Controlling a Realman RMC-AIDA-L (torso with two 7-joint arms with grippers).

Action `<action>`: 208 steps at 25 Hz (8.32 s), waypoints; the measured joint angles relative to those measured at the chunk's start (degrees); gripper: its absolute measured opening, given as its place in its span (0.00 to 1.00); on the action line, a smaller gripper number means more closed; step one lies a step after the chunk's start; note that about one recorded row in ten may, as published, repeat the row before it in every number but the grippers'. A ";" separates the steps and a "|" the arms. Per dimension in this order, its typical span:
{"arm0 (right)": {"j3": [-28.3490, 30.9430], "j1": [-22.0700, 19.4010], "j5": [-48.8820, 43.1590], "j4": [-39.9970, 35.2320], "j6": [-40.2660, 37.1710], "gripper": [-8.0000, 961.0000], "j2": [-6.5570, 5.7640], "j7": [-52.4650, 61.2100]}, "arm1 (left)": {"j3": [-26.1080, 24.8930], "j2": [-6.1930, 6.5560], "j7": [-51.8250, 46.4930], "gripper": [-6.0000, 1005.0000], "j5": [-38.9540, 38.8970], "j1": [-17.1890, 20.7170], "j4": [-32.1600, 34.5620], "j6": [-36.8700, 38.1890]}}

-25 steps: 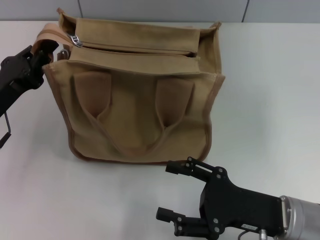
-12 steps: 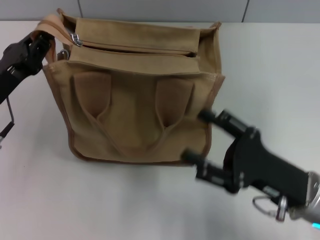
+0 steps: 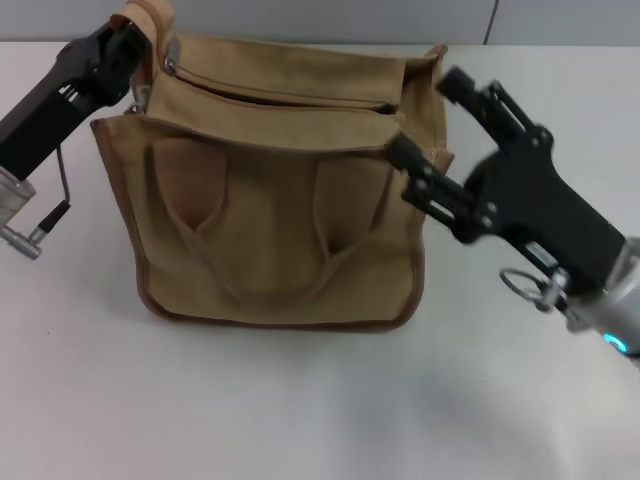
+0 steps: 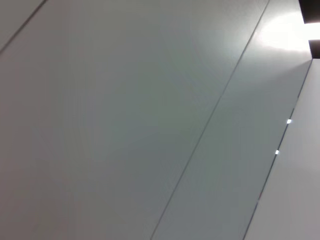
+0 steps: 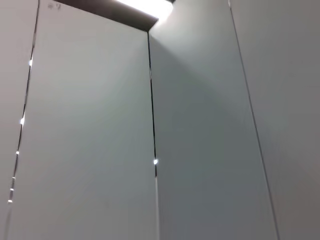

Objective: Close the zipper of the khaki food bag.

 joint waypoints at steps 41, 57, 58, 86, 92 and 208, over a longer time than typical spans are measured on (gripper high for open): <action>2.81 10.89 0.00 21.18 40.78 0.87 0.14 -68.21 | 0.21 -0.20 -0.15 0.02 -0.40 -2.81 -3.90 -0.13; 3.28 12.31 1.82 21.78 43.87 0.87 0.14 -67.85 | 0.20 -0.20 -0.11 0.02 -0.38 -2.83 -3.88 -0.05; 3.29 12.39 2.13 21.81 44.09 0.87 0.14 -67.84 | 0.19 -0.20 -0.09 0.02 -0.38 -2.83 -3.88 -0.05; 1.91 11.78 1.76 21.39 45.47 0.06 0.14 -68.37 | 0.02 -0.03 0.03 0.02 -0.39 -2.15 -3.88 -0.25; 1.93 10.95 1.76 20.98 45.29 0.02 0.15 -68.39 | -0.86 0.11 0.03 0.02 -1.48 -0.96 -3.81 0.09; -3.08 3.16 24.91 35.03 61.05 0.33 0.12 -61.94 | -0.21 0.15 -1.35 0.02 -6.09 1.98 -2.21 1.25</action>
